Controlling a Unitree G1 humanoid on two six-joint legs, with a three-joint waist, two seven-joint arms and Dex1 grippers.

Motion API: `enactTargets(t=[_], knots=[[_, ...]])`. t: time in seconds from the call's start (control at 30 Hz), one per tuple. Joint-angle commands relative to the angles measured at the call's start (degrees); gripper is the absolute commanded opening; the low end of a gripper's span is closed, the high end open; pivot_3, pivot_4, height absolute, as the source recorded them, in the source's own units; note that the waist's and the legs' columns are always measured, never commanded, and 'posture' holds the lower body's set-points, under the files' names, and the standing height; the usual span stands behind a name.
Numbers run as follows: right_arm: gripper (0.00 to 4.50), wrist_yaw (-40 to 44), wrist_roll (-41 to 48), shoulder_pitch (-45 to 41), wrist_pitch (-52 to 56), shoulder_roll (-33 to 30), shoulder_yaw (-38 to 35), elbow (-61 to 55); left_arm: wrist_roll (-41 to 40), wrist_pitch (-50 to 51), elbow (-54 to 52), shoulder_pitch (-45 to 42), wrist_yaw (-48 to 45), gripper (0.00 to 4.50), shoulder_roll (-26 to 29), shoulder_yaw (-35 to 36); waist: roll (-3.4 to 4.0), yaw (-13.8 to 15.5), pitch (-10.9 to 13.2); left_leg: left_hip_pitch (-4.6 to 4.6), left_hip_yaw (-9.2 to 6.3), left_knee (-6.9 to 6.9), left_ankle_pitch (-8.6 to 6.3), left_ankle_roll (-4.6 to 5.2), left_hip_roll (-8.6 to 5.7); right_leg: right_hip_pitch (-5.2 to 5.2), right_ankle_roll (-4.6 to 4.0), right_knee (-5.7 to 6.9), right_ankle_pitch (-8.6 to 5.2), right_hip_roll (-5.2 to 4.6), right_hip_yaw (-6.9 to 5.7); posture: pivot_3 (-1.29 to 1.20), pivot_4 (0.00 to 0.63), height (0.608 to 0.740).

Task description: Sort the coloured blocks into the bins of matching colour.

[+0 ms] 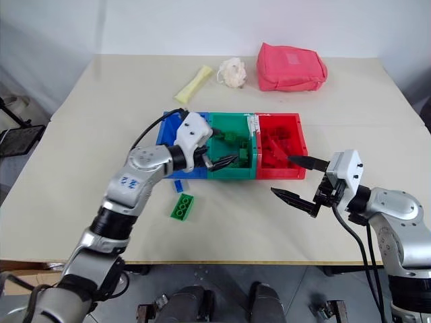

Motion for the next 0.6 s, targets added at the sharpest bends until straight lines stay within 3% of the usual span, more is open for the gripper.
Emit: enactTargets(t=[0.03, 0.3, 0.43, 0.6], knots=[[4.50, 1.5, 0.4, -1.9, -0.3, -1.0, 0.0, 1.0, -4.5, 1.5, -7.0, 3.3, -5.6, 4.47, 5.0, 4.0, 0.00, -0.6, 0.0, 0.00, -0.02, 0.00, 0.00, 0.00, 0.01, 0.00, 0.00, 0.01, 0.00, 0.00, 0.00, 0.00, 0.150, 0.740], [4.50, 6.2, -0.4, -7.7, -0.6, -0.8, 3.7, 6.7, -11.8, -1.1, -13.4, 20.7, -18.9, 4.47, 23.2, 17.1, 0.01, -1.1, 0.0, 0.03, -0.07, -0.04, -0.01, -0.02, 0.03, 0.00, -0.04, -0.02, -0.02, -0.04, 0.16, 0.00, 0.150, 0.740], [4.50, 9.0, -1.6, -9.7, -1.4, -0.6, 5.9, 9.3, -13.9, -3.5, -13.9, 30.6, -22.1, 4.47, 27.1, 24.3, 0.02, -0.9, 0.0, 0.00, -0.15, -0.03, -0.02, -0.03, 0.04, 0.06, -0.05, -0.10, -0.03, -0.09, 0.30, 0.00, 0.150, 0.740], [4.50, 10.5, -2.3, -12.3, -1.9, 0.3, 7.5, 11.7, -15.3, -4.1, -16.6, 38.5, -23.1, 4.47, 28.8, 28.3, 0.02, -0.9, 0.0, -0.01, -0.18, -0.03, -0.04, -0.05, 0.01, 0.07, -0.05, -0.15, -0.03, -0.19, 0.38, 0.00, 0.150, 0.740]])
